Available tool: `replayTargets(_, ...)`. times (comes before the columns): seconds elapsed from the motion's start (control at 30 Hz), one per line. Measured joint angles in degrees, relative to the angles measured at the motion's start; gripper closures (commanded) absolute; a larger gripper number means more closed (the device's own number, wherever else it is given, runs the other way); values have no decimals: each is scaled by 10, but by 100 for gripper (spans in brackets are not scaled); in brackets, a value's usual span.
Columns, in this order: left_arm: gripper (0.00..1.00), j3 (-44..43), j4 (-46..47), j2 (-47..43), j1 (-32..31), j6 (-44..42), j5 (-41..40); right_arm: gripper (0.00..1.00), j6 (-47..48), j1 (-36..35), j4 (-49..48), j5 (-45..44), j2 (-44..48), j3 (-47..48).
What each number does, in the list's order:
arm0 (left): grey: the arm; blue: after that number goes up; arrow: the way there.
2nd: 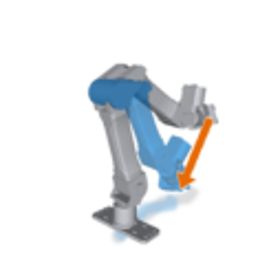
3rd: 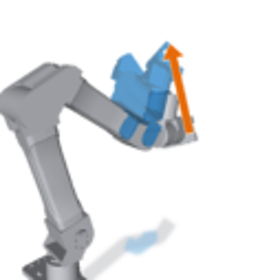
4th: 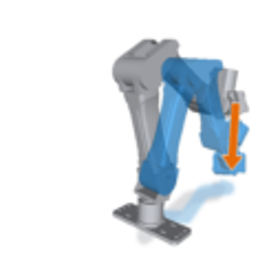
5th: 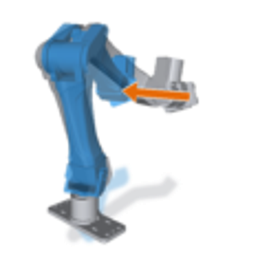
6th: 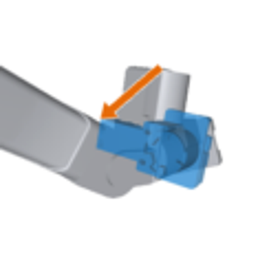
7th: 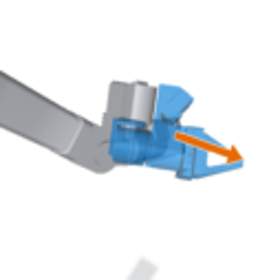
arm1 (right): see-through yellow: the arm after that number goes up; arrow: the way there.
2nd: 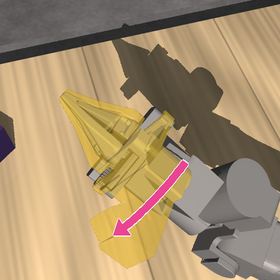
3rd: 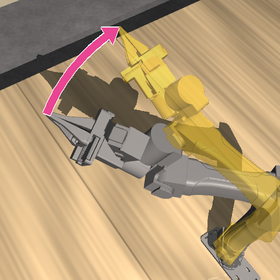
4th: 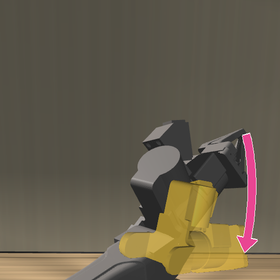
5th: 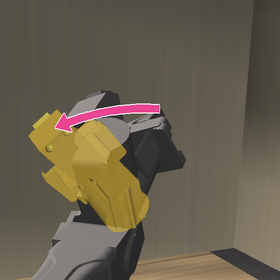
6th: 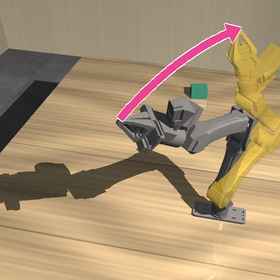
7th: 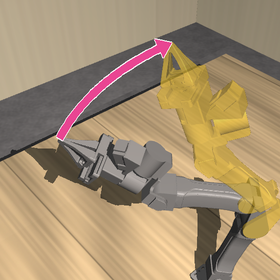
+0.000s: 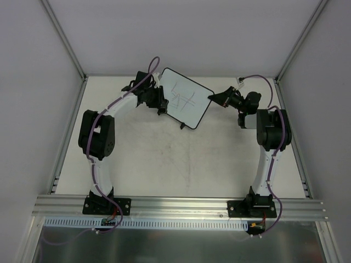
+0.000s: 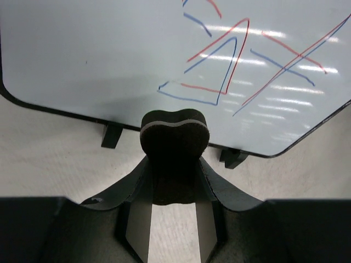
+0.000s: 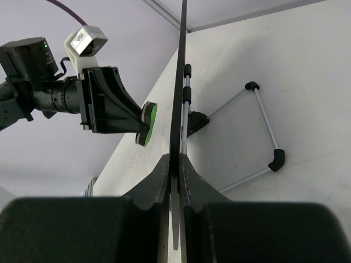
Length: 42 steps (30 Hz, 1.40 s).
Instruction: Erase the whiteboard
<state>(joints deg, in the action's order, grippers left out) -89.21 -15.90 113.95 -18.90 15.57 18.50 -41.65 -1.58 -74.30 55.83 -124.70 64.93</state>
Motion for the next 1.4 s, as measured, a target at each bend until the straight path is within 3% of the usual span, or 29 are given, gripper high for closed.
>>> replayTargets(0.37, 100, -158, -11, 123, 2, -1, -12, 100, -1, 0, 0, 5, 0, 0)
replayTargets(0.83, 100, -325, -24, 187, 2, -17, -26, 100, -1, 0, 0, 9, 0, 0)
replayTargets(1.17, 100, -321, -31, 198, -2, -30, -29, 100, -1, 0, 0, 9, 0, 0)
replayTargets(1.4, 100, -244, -22, 162, -20, -44, -63, 100, -1, 0, 0, 9, 0, 0)
